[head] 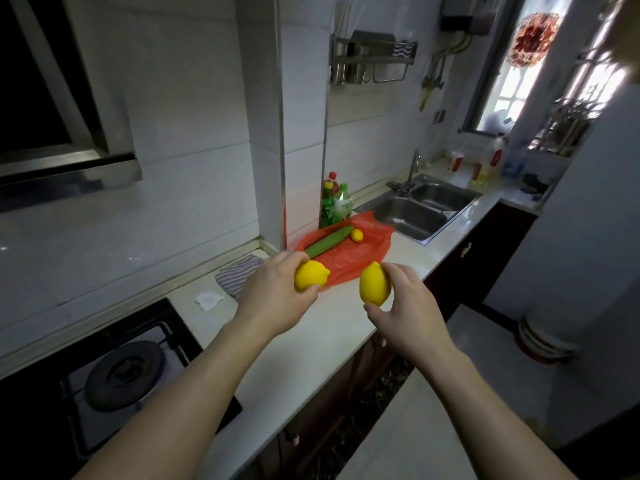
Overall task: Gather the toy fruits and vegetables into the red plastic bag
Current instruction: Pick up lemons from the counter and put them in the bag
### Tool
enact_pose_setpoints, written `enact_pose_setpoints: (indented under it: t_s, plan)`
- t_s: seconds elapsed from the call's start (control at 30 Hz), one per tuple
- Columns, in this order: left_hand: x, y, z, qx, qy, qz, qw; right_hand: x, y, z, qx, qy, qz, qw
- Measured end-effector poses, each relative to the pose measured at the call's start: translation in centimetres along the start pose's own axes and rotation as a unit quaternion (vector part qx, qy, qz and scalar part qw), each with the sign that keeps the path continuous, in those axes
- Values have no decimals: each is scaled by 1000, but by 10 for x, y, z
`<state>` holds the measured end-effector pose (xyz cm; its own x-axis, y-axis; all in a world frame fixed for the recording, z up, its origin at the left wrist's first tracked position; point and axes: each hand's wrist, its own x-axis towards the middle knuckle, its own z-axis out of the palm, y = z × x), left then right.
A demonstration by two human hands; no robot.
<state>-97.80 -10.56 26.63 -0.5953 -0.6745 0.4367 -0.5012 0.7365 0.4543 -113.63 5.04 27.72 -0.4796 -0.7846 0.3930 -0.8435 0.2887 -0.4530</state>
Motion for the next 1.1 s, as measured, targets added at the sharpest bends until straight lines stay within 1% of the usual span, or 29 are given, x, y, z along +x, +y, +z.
enact_pose_setpoints:
  t_s: [0.23, 0.4, 0.57, 0.73, 0.97, 1.1]
  plan:
    - [52, 8, 44, 14, -15, -24, 1000, 50, 49, 8, 3, -19, 4, 1000]
    - [99, -7, 85, -5, -10, -42, 999, 101, 83, 31, -10, -38, -5, 999]
    - [155, -29, 124, -15, -14, -76, 997, 167, 112, 59, -29, -78, -15, 996]
    - [210, -45, 149, -13, -20, -80, 996, 224, 133, 79, -19, -82, -17, 996]
    - [258, -55, 176, -5, -34, -92, 995, 282, 169, 104, -4, -101, -23, 995]
    - [284, -57, 200, 1, -38, -117, 992, 321, 198, 127, 9, -123, -34, 992]
